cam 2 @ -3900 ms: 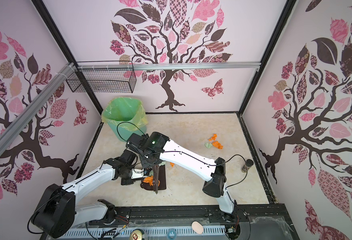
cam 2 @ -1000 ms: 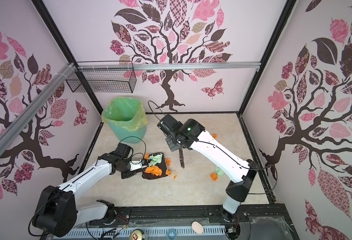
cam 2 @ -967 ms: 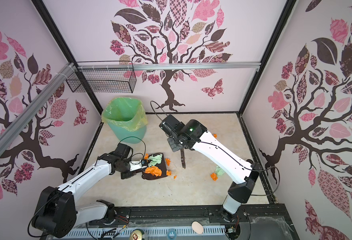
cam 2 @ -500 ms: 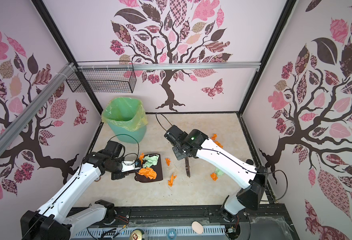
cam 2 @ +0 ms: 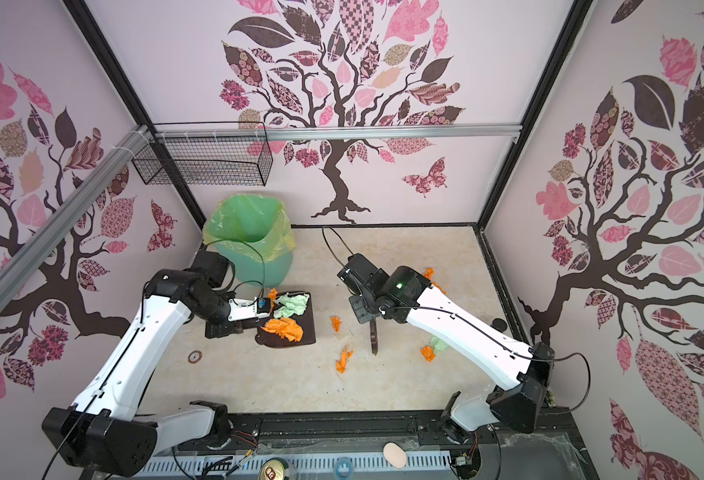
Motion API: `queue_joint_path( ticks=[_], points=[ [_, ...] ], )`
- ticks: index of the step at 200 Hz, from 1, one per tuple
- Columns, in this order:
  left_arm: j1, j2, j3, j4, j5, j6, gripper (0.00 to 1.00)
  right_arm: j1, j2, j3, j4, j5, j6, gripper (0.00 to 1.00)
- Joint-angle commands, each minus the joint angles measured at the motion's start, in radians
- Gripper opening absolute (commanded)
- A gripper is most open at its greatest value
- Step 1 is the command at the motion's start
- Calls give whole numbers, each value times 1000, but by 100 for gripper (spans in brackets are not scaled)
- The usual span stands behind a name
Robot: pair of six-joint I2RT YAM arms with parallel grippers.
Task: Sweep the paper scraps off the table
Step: 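Lift the loaded dustpan toward the green bin with left gripper while right withdraws, then raise the dustpan over the green bin with the left gripper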
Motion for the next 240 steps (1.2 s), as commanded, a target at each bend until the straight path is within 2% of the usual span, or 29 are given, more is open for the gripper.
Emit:
queue_joint_path(
  ticks=[1,74,111,149,190,240],
  points=[
    [30,16,97,-45,-13,40,16,-2,-47,-14,38,-5,-15,0],
    [59,135,320,-159,17,31,16,-1,-63,-66,76,-27,-34,0],
    [118,235,503,-261,78,37,16,-2,-72,-93,92,-39,-30,0],
    [153,283,592,-274,64,61,16,-1,-68,-112,108,-52,-30,0],
    [217,394,794,-358,92,78,16,-2,-69,-126,123,-61,-31,0],
    [276,473,839,-357,81,118,16,-2,-87,-155,132,-67,-25,0]
  ],
)
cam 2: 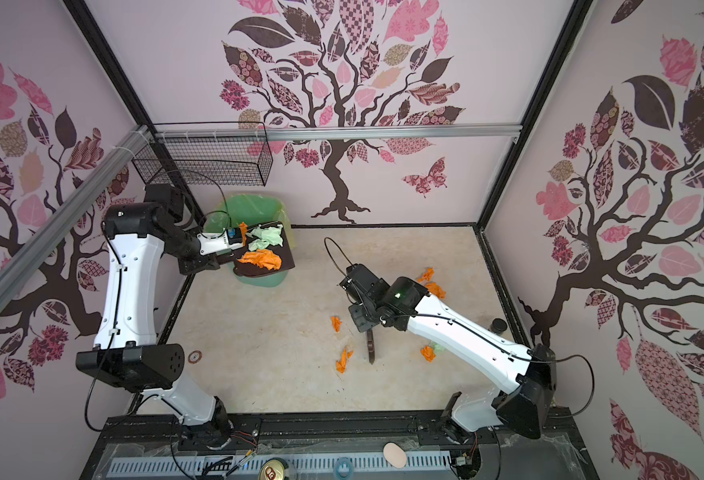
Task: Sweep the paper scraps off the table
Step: 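Raise the dustpan over the green bin with the left gripper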
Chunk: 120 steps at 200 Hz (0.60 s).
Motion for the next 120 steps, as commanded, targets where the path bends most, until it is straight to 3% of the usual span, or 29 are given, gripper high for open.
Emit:
queue_joint_path(
  ticks=[1,38,73,120],
  points=[
    [20,34,41,-156,21,30,16,-2,-52,-7,13,-1,-2,0],
    [61,117,133,-158,38,18,12,-2,-59,-40,32,-9,1,0],
    [71,170,174,-161,13,8,16,-2,-55,-69,49,-18,7,0],
    [108,296,398,-161,-5,11,13,-2,-51,-100,70,-38,11,0]
  ],
)
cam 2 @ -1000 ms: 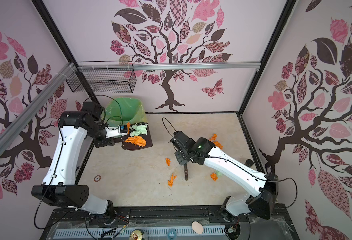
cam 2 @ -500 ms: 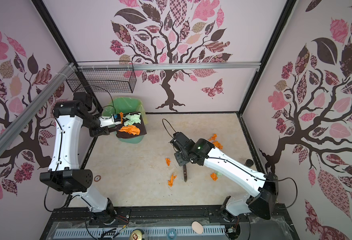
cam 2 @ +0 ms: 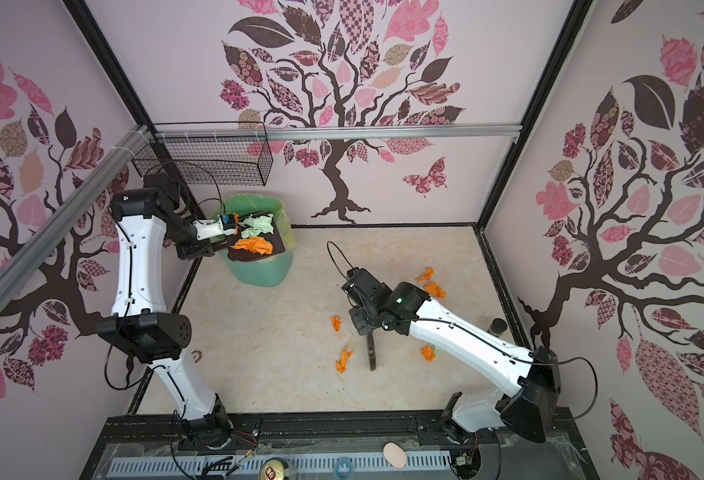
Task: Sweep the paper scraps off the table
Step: 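Raise the dustpan over the green bin with the left gripper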
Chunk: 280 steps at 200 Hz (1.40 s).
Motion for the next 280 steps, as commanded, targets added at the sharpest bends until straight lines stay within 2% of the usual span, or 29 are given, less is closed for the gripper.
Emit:
queue_joint_path(
  ticks=[1,27,71,143,212,280],
  points=[
    [21,47,111,-149,-3,-3,13,-2,-24,-25,2,-18,9,0],
    [26,87,148,-148,-21,2,14,-2,-16,-33,13,-25,11,0],
    [56,178,301,-146,-6,0,13,-1,4,-64,32,-50,16,0],
    [79,265,420,-131,-20,10,12,0,27,-85,60,-70,18,0],
    [36,272,386,-8,-287,146,12,0,34,-83,82,-74,16,0],
    [-62,277,406,127,-435,249,12,4,23,-128,104,-91,26,0]
  ],
)
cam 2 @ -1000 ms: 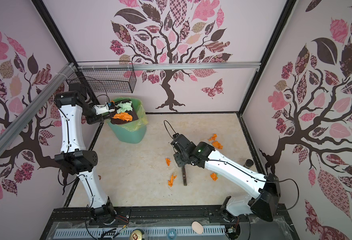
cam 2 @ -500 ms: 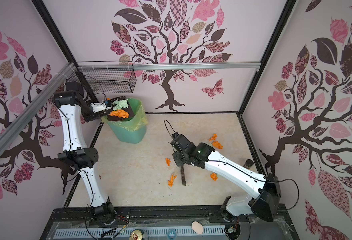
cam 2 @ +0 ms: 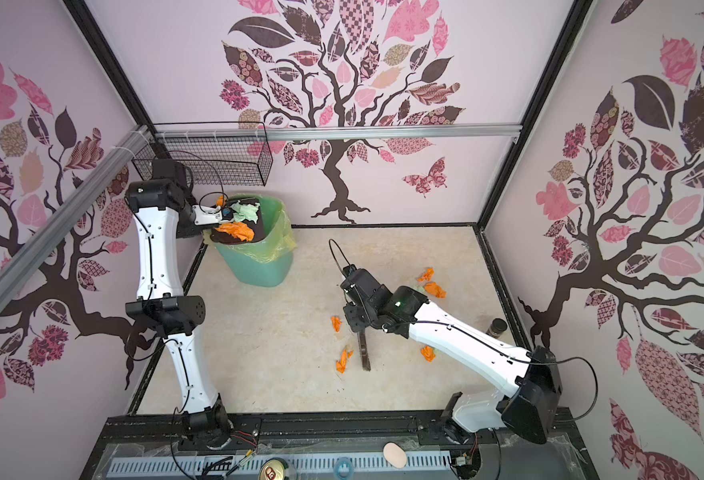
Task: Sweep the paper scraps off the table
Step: 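Raise the dustpan over the green bin with the left gripper, then tip the dustpan with the left gripper to dump scraps into the bin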
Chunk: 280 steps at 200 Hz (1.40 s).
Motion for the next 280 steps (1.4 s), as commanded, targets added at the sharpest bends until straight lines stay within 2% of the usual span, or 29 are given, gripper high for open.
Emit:
queue_joint_path(
  ticks=[1,57,128,280],
  points=[
    [-24,7,21,56,-68,70,12,4,28,-68,-69,-51,25,0],
    [-22,0,25,114,-69,65,12,15,36,-120,-22,-73,34,0],
    [-25,-8,1,313,-171,209,12,27,56,-102,-10,-80,42,0],
    [-94,-64,-53,390,-223,277,12,36,37,-114,-7,-67,50,0]
  ],
)
